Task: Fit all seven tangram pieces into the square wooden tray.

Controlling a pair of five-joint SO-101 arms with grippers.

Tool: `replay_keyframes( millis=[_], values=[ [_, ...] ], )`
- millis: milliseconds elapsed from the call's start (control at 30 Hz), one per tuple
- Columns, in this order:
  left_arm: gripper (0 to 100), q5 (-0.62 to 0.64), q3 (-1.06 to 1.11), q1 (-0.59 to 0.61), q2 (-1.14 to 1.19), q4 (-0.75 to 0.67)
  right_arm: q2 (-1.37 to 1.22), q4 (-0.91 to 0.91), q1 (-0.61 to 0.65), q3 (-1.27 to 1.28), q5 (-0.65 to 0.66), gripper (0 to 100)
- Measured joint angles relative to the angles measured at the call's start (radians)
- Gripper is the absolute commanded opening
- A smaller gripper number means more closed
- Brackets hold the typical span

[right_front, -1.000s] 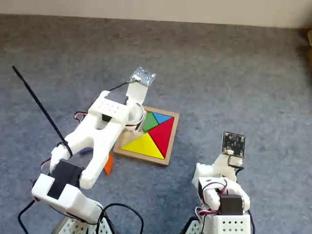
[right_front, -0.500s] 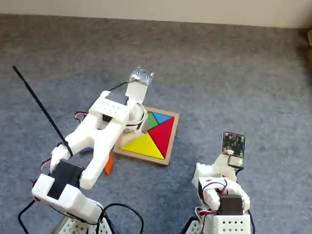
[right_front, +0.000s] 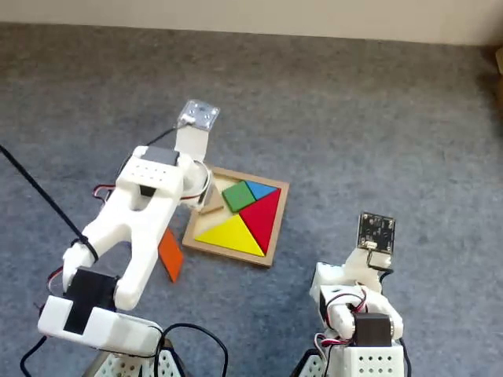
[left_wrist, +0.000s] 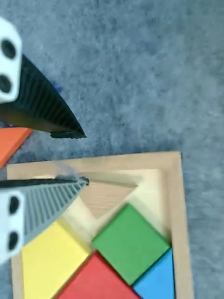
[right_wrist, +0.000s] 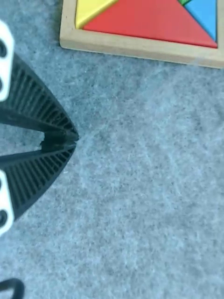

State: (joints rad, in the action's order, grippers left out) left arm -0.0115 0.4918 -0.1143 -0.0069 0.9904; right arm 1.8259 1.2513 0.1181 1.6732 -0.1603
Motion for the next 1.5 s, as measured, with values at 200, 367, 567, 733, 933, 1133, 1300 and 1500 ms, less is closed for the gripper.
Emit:
replay_keyframes(
  millis=[200, 367, 567, 733, 933, 1133, 1300, 1500],
  values=[
    [13, -0.028, 0.052, -0.008, 0.0, -0.055, 0.0, 0.0, 0.0, 0.0, 0.0, 0.6],
    [13, -0.032, 0.052, -0.046, 0.0, -0.064, 0.0, 0.0, 0.0, 0.0, 0.0, 0.6],
    [10, -0.032, 0.052, -0.064, 0.009, -0.114, 0.0, 0.0, 0.0, 0.0, 0.0, 0.6],
    [6, -0.032, 0.005, -0.072, 0.107, -0.127, 0.0, 0.0, 0.0, 0.0, 0.0, 0.6],
    [5, -0.032, -0.044, -0.097, 0.163, -0.127, 0.0, 0.0, 0.0, 0.0, 0.0, 0.6],
    [5, -0.032, -0.044, -0.146, 0.164, -0.12, 0.0, 0.0, 0.0, 0.0, 0.0, 0.6],
    [5, -0.037, -0.046, -0.187, 0.163, -0.084, 0.0, 0.0, 0.0, 0.0, 0.0, 0.6],
    [5, -0.037, -0.002, -0.245, 0.12, -0.077, 0.0, 0.0, 0.0, 0.0, 0.0, 0.6]
  ],
)
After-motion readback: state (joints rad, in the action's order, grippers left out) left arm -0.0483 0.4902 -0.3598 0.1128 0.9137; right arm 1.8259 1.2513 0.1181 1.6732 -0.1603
